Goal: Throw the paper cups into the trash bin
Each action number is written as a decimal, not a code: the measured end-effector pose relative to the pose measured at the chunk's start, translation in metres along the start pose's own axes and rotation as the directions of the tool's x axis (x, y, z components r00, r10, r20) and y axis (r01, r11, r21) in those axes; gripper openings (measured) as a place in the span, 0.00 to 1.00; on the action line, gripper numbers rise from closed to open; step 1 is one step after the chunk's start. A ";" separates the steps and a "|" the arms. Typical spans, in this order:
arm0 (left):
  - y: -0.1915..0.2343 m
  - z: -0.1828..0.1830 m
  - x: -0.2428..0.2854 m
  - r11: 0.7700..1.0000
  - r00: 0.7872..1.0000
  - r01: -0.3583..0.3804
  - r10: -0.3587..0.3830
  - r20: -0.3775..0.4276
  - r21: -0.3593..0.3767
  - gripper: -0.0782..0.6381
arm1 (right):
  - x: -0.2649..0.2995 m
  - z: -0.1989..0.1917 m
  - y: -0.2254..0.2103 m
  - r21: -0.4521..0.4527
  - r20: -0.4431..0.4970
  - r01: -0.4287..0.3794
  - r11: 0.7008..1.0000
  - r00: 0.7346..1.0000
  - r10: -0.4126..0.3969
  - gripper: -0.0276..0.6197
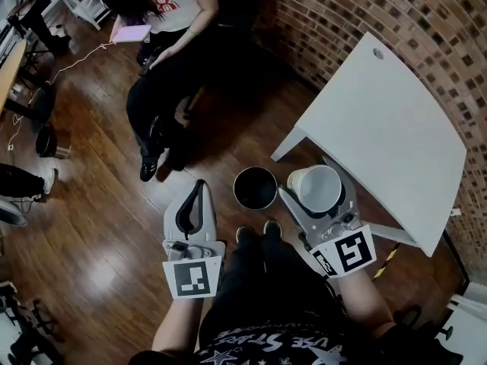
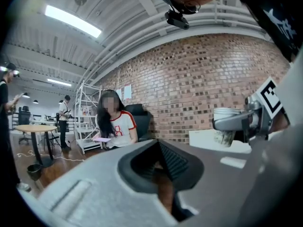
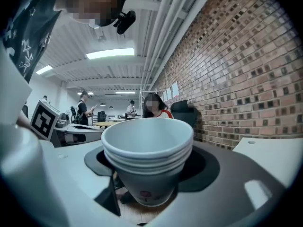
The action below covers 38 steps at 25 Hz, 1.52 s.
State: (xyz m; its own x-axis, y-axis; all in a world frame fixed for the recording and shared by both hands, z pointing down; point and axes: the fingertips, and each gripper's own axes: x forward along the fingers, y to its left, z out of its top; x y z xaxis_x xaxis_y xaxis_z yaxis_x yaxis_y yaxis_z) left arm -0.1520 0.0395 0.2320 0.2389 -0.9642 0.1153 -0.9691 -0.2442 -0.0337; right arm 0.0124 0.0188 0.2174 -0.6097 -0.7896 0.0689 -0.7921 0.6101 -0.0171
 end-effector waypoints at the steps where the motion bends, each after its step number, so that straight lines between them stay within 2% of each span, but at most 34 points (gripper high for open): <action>1: -0.005 -0.003 0.003 1.000 1.000 0.005 -0.005 -0.004 -0.001 0.12 | -0.001 -0.003 -0.002 0.005 0.001 -0.002 1.000 1.000 0.002 0.59; 6: -0.032 -0.028 0.018 0.999 0.999 0.033 -0.033 -0.035 -0.001 0.12 | -0.004 -0.033 -0.013 0.013 -0.009 -0.018 1.000 1.000 0.018 0.59; 11: -0.045 -0.069 0.040 0.999 0.997 0.053 -0.053 -0.058 0.012 0.12 | 0.017 -0.085 -0.005 0.024 -0.047 -0.119 0.993 0.992 0.120 0.59; 14: -0.052 -0.106 0.049 0.999 0.995 0.052 -0.052 -0.086 0.001 0.12 | 0.030 -0.127 0.003 0.046 -0.102 -0.172 0.984 0.979 0.176 0.59; 19: -0.055 -0.178 0.053 0.999 0.983 0.047 -0.049 -0.176 -0.015 0.12 | 0.041 -0.208 0.008 0.082 -0.165 -0.206 0.975 0.962 0.217 0.59; 23: -0.055 -0.224 0.061 0.999 0.981 0.049 -0.049 -0.189 -0.002 0.12 | 0.044 -0.280 0.013 0.062 -0.246 -0.241 0.968 0.937 0.249 0.59; 29: -0.057 -0.282 0.067 0.998 0.973 0.062 -0.062 -0.221 -0.007 0.12 | 0.043 -0.379 0.018 0.111 -0.349 -0.231 0.967 0.902 0.256 0.59; 32: -0.062 -0.308 0.069 0.997 0.969 0.070 -0.070 -0.237 -0.009 0.12 | 0.044 -0.412 0.021 0.119 -0.361 -0.232 0.965 0.896 0.260 0.59; 38: -0.064 -0.362 0.070 0.998 0.951 0.056 -0.057 -0.302 -0.013 0.12 | 0.049 -0.476 0.022 0.160 -0.406 -0.172 0.972 0.886 0.224 0.59</action>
State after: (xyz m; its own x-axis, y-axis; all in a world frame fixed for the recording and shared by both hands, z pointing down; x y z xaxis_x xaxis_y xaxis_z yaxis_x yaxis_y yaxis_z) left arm -0.0954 0.0250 0.6021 0.2642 -0.8721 0.4119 -0.9551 -0.2960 -0.0142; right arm -0.0212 0.0243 0.6955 -0.7059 -0.5368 0.4621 -0.6695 0.7187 -0.1878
